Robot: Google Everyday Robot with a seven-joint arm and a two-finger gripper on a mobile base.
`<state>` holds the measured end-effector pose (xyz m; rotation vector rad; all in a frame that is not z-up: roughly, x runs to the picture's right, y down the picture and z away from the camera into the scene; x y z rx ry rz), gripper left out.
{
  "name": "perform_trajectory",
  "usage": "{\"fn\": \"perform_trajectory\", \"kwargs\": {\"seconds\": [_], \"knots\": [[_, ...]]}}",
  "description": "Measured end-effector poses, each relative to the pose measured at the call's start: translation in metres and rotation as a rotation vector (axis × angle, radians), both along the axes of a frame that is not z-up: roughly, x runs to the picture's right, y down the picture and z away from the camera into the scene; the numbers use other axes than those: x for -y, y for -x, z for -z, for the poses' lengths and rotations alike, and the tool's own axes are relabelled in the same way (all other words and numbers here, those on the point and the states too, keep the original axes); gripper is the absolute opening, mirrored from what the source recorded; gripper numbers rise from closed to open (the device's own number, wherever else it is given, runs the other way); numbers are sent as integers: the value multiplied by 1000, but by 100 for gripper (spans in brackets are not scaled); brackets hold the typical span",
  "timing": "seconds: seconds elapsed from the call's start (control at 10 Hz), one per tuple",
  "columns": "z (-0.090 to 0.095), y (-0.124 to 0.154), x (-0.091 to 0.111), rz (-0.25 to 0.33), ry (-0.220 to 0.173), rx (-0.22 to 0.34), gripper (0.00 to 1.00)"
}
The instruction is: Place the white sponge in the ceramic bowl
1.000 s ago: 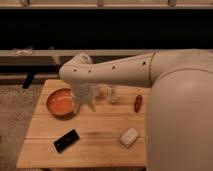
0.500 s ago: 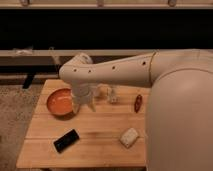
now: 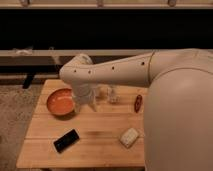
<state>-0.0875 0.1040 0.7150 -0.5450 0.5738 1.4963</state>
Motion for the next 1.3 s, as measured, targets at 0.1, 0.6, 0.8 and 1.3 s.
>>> {"fn": "perform_trajectory", "kwargs": {"seconds": [0.1, 0.6, 0.8, 1.3], "knots": [[-8, -24, -2, -30, 1, -50, 65], [-30, -149, -33, -257, 17, -195, 65], [-42, -181, -53, -343, 35, -233, 65], [-70, -229, -105, -501, 94, -315, 65]]}}
